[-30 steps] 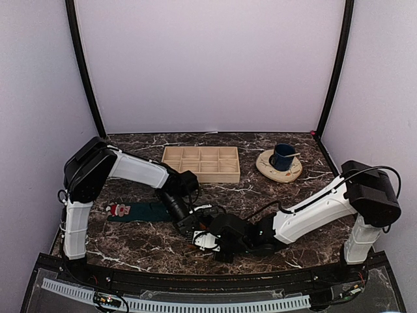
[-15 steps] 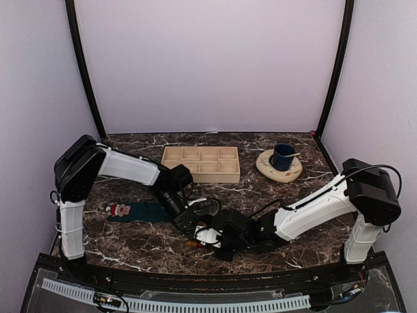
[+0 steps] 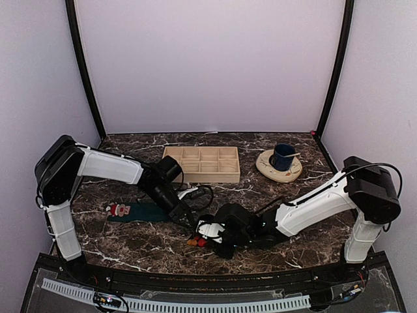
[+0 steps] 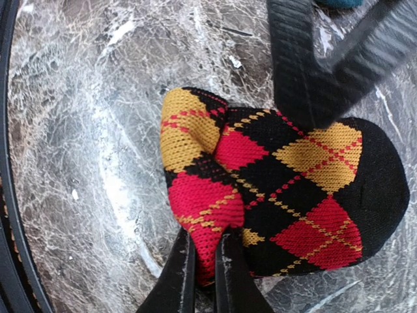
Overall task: Roll the socks
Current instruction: Pick up the sock from the center of the board.
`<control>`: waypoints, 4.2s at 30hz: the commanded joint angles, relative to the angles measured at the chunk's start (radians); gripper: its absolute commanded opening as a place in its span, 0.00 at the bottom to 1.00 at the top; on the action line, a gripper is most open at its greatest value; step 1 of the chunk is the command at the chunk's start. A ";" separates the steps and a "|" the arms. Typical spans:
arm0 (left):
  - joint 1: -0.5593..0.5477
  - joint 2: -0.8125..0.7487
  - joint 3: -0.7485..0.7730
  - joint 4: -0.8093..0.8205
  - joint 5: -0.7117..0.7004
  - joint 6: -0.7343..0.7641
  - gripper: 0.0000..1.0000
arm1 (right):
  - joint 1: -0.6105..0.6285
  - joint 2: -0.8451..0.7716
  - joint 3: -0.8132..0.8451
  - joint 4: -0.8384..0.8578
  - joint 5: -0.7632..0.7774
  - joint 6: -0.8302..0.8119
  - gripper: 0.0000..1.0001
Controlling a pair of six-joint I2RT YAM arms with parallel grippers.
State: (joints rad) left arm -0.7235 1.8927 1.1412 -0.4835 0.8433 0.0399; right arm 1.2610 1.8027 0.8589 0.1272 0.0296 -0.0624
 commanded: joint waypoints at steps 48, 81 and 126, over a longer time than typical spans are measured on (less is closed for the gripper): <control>-0.184 -0.411 -0.397 0.505 -0.380 -0.155 0.33 | -0.259 0.107 -0.189 0.135 -0.731 0.476 0.04; -0.544 -0.336 -0.363 0.447 -0.810 0.134 0.34 | -0.323 0.149 -0.218 0.209 -0.830 0.581 0.04; -0.649 -0.328 -0.368 0.533 -1.069 0.318 0.35 | -0.335 0.170 -0.226 0.227 -0.887 0.584 0.04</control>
State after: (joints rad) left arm -1.3518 1.6371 0.7986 0.0299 -0.2104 0.3447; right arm 0.9306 1.9156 0.6693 0.4770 -0.9089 0.5144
